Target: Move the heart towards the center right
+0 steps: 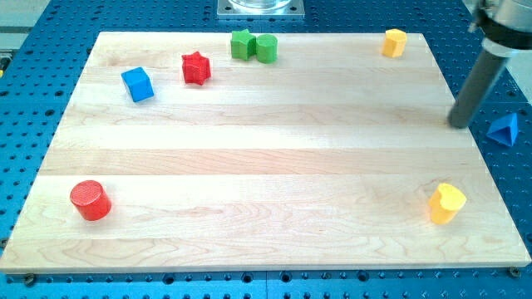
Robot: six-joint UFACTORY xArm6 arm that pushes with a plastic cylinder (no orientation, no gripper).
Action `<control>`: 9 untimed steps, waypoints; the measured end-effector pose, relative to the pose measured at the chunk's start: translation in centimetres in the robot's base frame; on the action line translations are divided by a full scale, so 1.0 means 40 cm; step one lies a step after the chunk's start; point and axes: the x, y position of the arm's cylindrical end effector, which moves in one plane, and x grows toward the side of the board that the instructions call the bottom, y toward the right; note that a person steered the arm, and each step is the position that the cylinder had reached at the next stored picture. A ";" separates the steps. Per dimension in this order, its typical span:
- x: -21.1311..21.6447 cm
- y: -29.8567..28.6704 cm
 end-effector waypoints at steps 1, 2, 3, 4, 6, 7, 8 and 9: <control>0.100 0.071; 0.292 0.018; 0.458 -0.121; 0.404 -0.378; 0.435 -0.377; 0.465 -0.311; 0.251 -0.314; 0.169 -0.340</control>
